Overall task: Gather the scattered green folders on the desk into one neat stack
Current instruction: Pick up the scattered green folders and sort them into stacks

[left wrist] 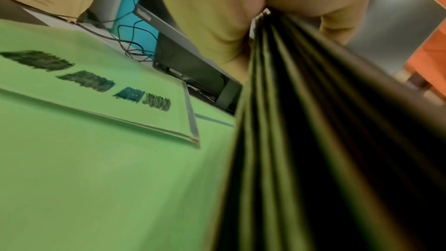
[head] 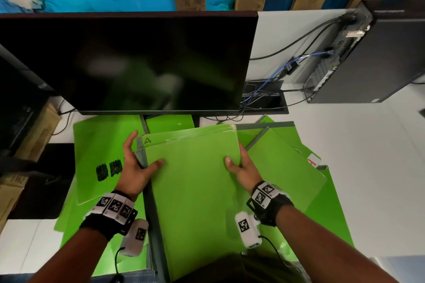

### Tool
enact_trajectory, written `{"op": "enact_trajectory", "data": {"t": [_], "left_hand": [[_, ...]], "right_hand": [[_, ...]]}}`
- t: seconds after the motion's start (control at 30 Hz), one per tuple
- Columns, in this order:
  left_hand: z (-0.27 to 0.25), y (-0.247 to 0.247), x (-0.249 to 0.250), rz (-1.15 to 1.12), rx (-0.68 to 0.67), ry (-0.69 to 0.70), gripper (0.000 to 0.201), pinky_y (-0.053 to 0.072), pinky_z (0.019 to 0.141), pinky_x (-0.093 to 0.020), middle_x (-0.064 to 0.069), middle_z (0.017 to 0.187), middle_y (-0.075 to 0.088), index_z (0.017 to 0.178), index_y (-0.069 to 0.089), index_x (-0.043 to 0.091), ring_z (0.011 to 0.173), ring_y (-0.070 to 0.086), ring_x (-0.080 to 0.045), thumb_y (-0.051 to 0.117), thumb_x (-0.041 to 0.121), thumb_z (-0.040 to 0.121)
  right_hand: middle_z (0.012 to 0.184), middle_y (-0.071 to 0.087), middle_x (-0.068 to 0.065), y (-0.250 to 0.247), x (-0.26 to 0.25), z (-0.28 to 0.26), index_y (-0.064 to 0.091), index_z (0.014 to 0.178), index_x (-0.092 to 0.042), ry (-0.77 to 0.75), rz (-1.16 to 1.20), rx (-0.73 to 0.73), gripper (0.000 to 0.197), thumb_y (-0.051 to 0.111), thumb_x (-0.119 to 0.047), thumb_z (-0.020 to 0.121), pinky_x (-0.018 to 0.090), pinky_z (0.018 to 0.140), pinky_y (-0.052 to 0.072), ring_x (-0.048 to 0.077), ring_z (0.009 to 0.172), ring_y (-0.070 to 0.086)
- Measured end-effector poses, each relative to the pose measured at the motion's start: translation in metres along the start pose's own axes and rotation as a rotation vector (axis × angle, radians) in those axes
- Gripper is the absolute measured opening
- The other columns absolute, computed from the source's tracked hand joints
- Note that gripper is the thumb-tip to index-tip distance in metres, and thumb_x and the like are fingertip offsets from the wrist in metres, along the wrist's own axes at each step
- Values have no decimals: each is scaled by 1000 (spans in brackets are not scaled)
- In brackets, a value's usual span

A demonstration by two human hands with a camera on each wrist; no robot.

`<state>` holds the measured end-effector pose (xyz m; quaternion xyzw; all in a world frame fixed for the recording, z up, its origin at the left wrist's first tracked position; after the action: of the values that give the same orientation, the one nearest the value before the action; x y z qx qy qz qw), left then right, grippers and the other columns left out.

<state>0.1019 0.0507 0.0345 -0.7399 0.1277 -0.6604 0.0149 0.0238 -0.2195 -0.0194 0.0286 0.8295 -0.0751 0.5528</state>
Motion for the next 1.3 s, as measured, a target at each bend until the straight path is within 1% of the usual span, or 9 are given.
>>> {"op": "enact_trajectory", "data": {"t": [0.1,0.27,0.37,0.43,0.57,0.67,0.9,1.03,1.3], "left_hand": [[2,-11,-6,20,12,-34,78,58,70,-26,10,117,49,119,35,52,90,61,-14,76,4,74],[-8,-8,-16,-22,31,-111,65,55,83,-56,-8,111,52,105,38,46,93,59,-29,83,23,64],[-20,-7,-36,-78,171,-195,86,46,98,-51,-10,130,46,129,22,38,107,56,-27,82,17,72],[-31,-5,-55,-147,234,-337,102,44,101,-49,-13,138,47,141,21,26,114,57,-28,86,35,63],[-41,-6,-67,-94,179,-424,80,56,74,-40,-5,92,72,107,61,6,76,69,-24,88,51,46],[-36,-25,-62,-26,225,-415,65,39,43,-26,-6,61,46,85,49,10,49,42,-17,85,51,49],[-30,-104,-60,-11,348,-410,75,50,72,-68,-19,93,68,98,69,11,80,63,-33,89,58,43],[-34,-117,-52,-40,374,-375,73,53,83,-60,-15,101,73,107,69,14,93,69,-35,88,51,47],[-24,-110,-69,71,366,-428,93,55,70,-60,-21,87,65,109,59,-2,74,64,-35,87,61,47]], "right_hand": [[116,48,-33,4,3,0,29,140,-39,27,-27,-25,62,62,-32,88,2,75,36,-20,100,45],[113,66,-4,8,30,4,56,125,-20,171,-19,68,43,67,-31,86,42,100,47,15,103,62],[116,68,0,10,32,8,59,124,-13,203,8,111,44,69,-29,84,41,99,48,18,105,63],[115,69,1,12,30,8,60,122,-12,212,20,123,43,70,-29,83,40,98,49,19,105,64],[118,61,-4,21,16,3,54,125,-12,174,-28,60,40,62,-30,90,25,94,41,18,116,57],[120,45,-8,23,3,-1,45,136,-16,179,-140,-65,45,41,-40,98,22,94,26,9,116,40],[144,41,19,-138,30,12,37,143,-10,218,-760,452,72,64,-44,85,46,107,33,36,131,39],[148,35,16,-202,64,1,21,149,-14,469,-982,355,100,70,-57,73,50,108,32,35,134,36],[142,49,12,-189,47,33,39,143,-15,337,-764,263,80,73,-44,77,35,100,40,31,127,49]]}}
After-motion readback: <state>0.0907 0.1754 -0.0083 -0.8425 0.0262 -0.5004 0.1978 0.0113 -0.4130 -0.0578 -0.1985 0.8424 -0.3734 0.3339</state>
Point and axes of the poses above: each hand's wrist, its own z-axis towards the middle knuckle, its own y-axis out of the palm, x = y × z, the point moved 6 cm from there along z, towards the middle knuckle
